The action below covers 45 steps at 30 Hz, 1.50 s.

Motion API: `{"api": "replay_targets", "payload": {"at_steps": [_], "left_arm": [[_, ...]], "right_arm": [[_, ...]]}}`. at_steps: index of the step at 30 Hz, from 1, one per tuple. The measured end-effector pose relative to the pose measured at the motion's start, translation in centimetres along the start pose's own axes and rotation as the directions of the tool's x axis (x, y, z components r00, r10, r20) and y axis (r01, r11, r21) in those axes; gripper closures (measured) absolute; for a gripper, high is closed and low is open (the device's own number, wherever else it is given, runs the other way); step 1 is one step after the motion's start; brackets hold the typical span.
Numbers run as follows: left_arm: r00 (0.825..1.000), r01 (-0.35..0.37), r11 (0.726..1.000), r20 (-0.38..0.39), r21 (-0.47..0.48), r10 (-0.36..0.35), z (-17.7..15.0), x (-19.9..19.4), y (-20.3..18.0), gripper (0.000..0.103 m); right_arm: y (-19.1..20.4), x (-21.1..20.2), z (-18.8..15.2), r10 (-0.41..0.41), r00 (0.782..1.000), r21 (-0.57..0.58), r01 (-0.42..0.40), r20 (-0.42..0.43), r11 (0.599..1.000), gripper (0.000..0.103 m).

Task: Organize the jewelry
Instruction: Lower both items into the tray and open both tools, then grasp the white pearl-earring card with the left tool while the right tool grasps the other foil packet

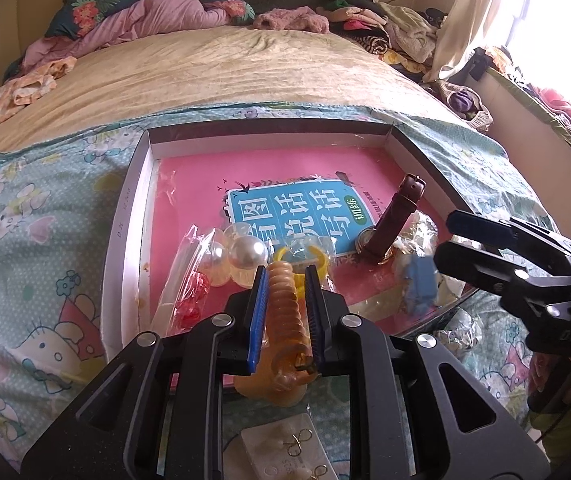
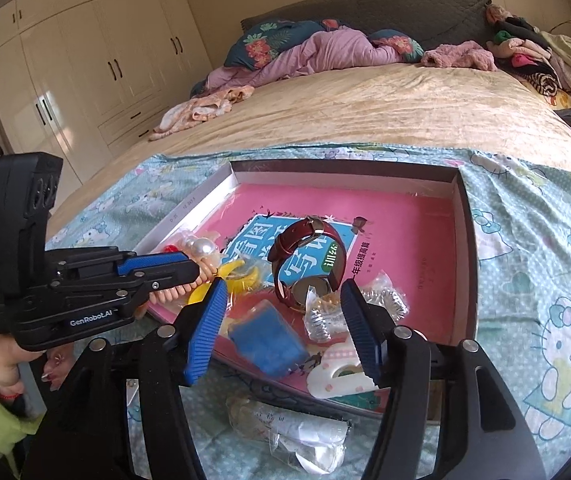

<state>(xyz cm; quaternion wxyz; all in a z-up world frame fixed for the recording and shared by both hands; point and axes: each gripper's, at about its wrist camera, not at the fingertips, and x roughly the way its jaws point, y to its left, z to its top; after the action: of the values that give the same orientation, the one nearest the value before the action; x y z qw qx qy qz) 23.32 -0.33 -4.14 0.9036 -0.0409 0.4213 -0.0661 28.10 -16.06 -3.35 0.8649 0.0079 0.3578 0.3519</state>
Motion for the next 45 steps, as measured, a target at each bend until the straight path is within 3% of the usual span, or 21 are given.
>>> {"api": "replay_targets", "payload": {"at_steps": [7, 11, 13, 18, 33, 45], "left_arm": [[1.000, -0.011, 1.000, 0.021, 0.006, 0.011, 0.0, -1.0, -0.2, 0.057], [0.999, -0.024, 1.000, 0.044, 0.014, 0.023, 0.0, -2.2, -0.5, 0.048], [0.998, -0.030, 0.999, 0.057, 0.019, 0.029, -0.1, -2.9, -0.6, 0.039], [0.996, -0.052, 0.998, 0.079, 0.030, 0.049, -0.8, -4.3, -1.0, 0.026], [0.996, -0.072, 0.997, 0.051, 0.012, 0.071, -4.8, -6.0, -0.3, 0.025], [0.997, -0.024, 0.999, -0.081, -0.043, 0.021, -8.1, -3.5, 0.3, 0.025]], "right_arm": [[-0.3, -2.7, -0.6, -0.010, 1.000, 0.030, 0.010, 0.027, 0.999, 0.028], [-0.2, -4.2, -1.3, -0.025, 0.999, 0.026, 0.024, 0.031, 0.999, 0.020], [0.0, -4.7, -1.6, -0.035, 0.999, 0.018, 0.034, 0.029, 0.999, 0.017], [0.5, -5.6, -3.0, -0.040, 0.999, 0.017, 0.040, 0.014, 0.999, 0.015], [1.5, -6.0, -5.4, -0.033, 0.999, 0.042, 0.035, -0.038, 0.999, 0.015], [1.6, -4.3, -6.6, -0.051, 0.993, 0.060, 0.057, -0.104, 0.997, 0.015]]}}
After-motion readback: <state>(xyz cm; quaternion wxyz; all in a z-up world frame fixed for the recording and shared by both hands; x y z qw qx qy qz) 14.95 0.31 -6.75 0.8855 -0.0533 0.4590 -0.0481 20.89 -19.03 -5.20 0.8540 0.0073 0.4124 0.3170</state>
